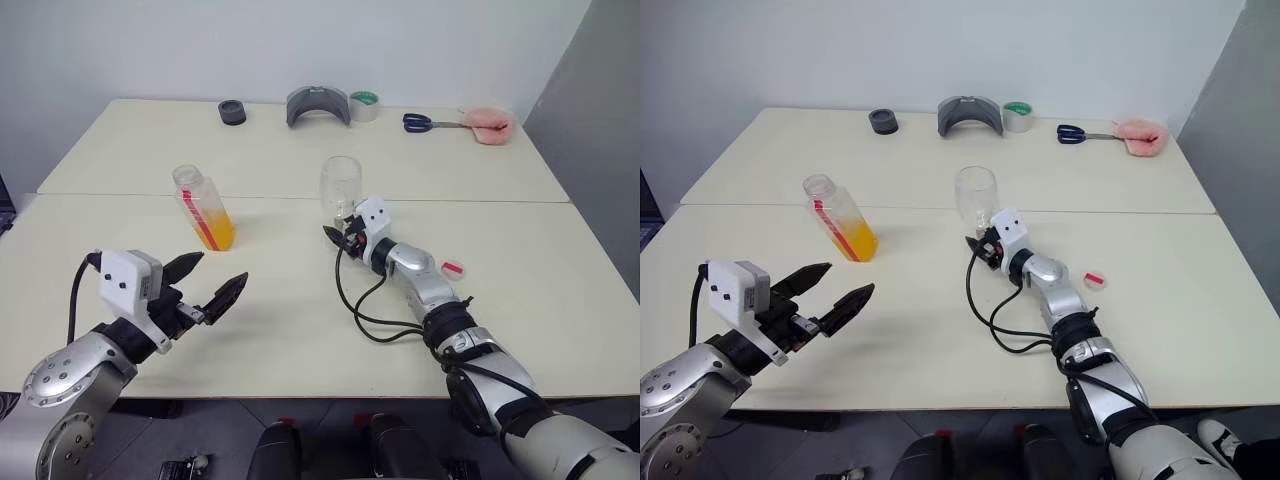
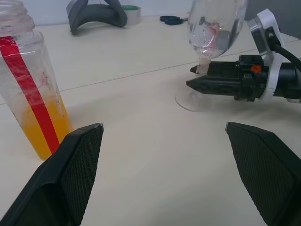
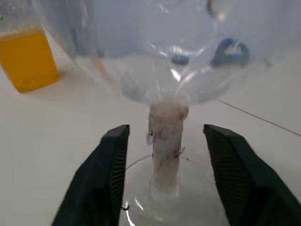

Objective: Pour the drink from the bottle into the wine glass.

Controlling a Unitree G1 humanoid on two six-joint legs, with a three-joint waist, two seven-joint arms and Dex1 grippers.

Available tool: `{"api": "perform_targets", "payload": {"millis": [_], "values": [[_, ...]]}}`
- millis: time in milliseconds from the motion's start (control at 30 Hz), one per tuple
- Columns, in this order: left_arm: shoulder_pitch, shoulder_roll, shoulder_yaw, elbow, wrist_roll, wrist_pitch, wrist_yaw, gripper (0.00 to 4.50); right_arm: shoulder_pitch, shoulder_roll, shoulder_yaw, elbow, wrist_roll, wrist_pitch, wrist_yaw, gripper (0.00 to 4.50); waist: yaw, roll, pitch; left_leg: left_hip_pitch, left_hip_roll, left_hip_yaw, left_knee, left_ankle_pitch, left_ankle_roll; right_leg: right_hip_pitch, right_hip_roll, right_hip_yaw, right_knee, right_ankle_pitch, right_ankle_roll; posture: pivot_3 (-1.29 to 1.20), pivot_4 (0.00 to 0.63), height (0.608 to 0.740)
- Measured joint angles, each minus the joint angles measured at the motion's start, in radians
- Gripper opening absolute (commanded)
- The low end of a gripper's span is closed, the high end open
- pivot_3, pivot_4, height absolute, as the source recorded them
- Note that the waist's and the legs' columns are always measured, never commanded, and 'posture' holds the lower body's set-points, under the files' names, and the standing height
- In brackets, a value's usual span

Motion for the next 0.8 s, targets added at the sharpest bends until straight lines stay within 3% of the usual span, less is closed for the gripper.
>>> {"api": "perform_targets", "payload": {"millis": [67, 200, 333, 500, 633, 800], "values": [[-0.006, 0.008, -0.006, 0.007, 0.006, 0.0, -0.005, 4.5, 0.071, -0.028, 0.004, -0.104, -0.002, 0.03, 0.011, 4.38, 0.003, 0.0, 0.0, 0.0, 0.0, -0.001, 0.0, 0.0, 0.0, 0.0, -0.001, -0.001, 0.0, 0.0, 0.0, 0.0, 0.15, 0.74], [-0.005, 0.012, 0.0, 0.049, 0.041, -0.023, -0.005, 4.5, 0.278, -0.154, 0.018, -0.454, 0.031, 0.184, 0.091, 4.45, 0.008, 0.001, 0.001, -0.001, -0.001, -0.001, 0.0, 0.0, 0.0, 0.0, -0.002, -0.001, -0.001, -0.001, 0.0, 0.0, 0.15, 0.74], [-0.012, -0.014, 0.019, 0.089, 0.058, -0.048, 0.021, 4.5, 0.386, -0.304, -0.009, -0.843, 0.213, 0.424, 0.218, 4.45, 0.005, 0.003, 0.002, -0.001, 0.0, -0.001, 0.0, 0.0, 0.0, 0.0, -0.002, -0.001, 0.0, -0.002, 0.001, 0.0, 0.15, 0.74], [-0.064, -0.051, 0.019, 0.161, 0.089, -0.086, 0.067, 4.5, 0.371, -0.452, -0.071, -1.12, 0.463, 0.705, 0.302, 4.45, 0.003, 0.002, 0.001, 0.0, 0.0, -0.003, 0.0, 0.0, 0.0, 0.001, 0.001, -0.003, 0.0, -0.003, 0.003, 0.0, 0.15, 0.74], [-0.155, -0.057, 0.025, 0.286, 0.153, -0.132, 0.127, 4.5, 0.267, -0.552, -0.11, -1.177, 0.617, 0.871, 0.345, 4.45, 0.004, 0.002, 0.001, 0.0, 0.0, -0.002, 0.001, 0.0, 0.0, 0.001, 0.001, -0.002, 0.0, -0.003, 0.003, 0.0, 0.15, 0.74], [-0.237, -0.044, 0.018, 0.419, 0.215, -0.182, 0.12, 4.5, 0.179, -0.583, -0.113, -1.174, 0.666, 0.938, 0.353, 4.45, 0.006, 0.001, 0.001, -0.001, 0.0, -0.002, 0.0, 0.0, 0.0, 0.0, 0.0, -0.004, -0.001, -0.002, 0.001, 0.0, 0.15, 0.74]]}}
